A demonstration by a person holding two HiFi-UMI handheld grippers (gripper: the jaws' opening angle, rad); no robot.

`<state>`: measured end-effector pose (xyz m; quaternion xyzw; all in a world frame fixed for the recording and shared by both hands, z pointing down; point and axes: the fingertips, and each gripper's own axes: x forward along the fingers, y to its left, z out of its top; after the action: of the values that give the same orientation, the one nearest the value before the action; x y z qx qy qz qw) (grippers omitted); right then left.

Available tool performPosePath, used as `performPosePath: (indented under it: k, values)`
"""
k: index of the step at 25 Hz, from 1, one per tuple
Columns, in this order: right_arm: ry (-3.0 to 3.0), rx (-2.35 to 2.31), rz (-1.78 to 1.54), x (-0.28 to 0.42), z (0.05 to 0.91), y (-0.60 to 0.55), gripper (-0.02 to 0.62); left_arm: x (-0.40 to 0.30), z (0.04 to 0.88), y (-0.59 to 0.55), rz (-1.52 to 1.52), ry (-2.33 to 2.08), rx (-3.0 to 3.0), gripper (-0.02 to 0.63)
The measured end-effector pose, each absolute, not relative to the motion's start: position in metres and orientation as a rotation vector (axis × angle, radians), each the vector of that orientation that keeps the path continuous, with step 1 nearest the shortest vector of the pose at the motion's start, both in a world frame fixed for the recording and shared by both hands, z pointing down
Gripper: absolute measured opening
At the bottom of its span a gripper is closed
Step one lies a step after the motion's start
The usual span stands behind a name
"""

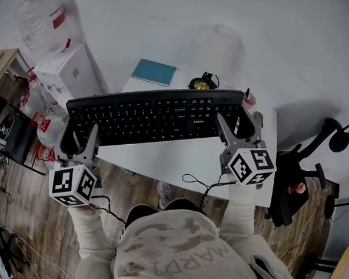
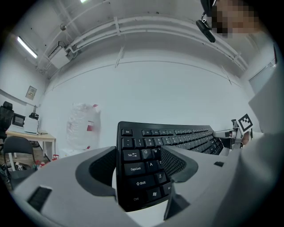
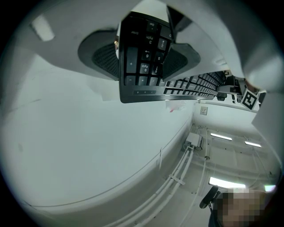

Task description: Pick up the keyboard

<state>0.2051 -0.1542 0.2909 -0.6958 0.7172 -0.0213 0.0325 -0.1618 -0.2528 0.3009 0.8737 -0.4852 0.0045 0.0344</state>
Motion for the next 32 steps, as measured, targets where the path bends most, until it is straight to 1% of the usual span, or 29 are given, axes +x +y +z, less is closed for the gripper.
performPosePath:
  k: [13,32]
  values:
    - [2.178,-2.119,0.042,0.202,0.282,-0.148,0.311,-0.163,0.293,-0.248,-0.095,-1.515,2.739,0.313]
    - [2.172,-2.099,0.095,0.199,0.274,-0.144,0.311,-0.167,0.284,-0.243,-0.149,-1.538,2.749,0.313]
